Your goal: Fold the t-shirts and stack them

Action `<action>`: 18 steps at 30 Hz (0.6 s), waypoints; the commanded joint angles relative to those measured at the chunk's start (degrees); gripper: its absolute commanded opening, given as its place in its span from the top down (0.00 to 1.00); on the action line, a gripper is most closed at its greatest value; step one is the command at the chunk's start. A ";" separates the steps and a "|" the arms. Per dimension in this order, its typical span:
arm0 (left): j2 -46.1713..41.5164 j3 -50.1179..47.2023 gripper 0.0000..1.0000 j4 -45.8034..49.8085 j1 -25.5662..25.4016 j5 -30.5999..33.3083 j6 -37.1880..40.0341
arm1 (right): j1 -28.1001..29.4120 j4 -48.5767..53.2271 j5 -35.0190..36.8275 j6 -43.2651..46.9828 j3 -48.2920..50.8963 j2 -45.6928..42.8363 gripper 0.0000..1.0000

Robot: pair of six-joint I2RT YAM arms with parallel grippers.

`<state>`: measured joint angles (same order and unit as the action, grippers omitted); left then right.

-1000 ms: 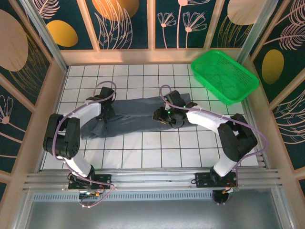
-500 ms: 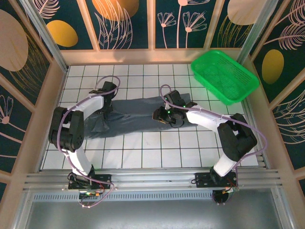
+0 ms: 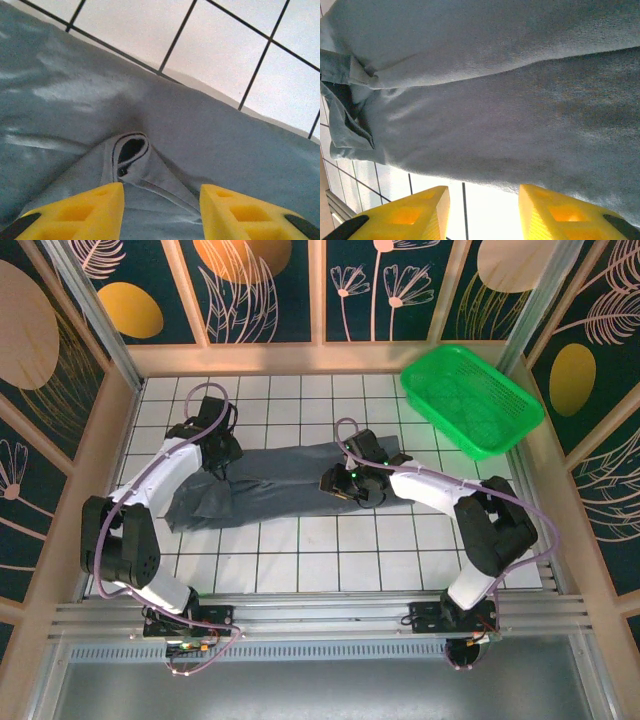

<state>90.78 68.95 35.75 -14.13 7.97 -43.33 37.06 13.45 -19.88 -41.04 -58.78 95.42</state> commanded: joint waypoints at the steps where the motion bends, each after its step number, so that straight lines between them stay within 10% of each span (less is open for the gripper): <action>1: -0.47 -2.83 0.63 1.38 1.47 -1.27 -4.13 | -0.38 -0.45 -0.78 -0.07 -1.76 0.43 0.59; 18: -4.80 -13.97 0.65 -16.05 3.55 -19.48 -17.97 | -0.26 -1.46 -1.13 -0.25 -0.25 0.03 0.59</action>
<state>86.91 57.10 24.64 -9.13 -6.96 -55.90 37.06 12.97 -20.05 -41.06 -58.76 95.46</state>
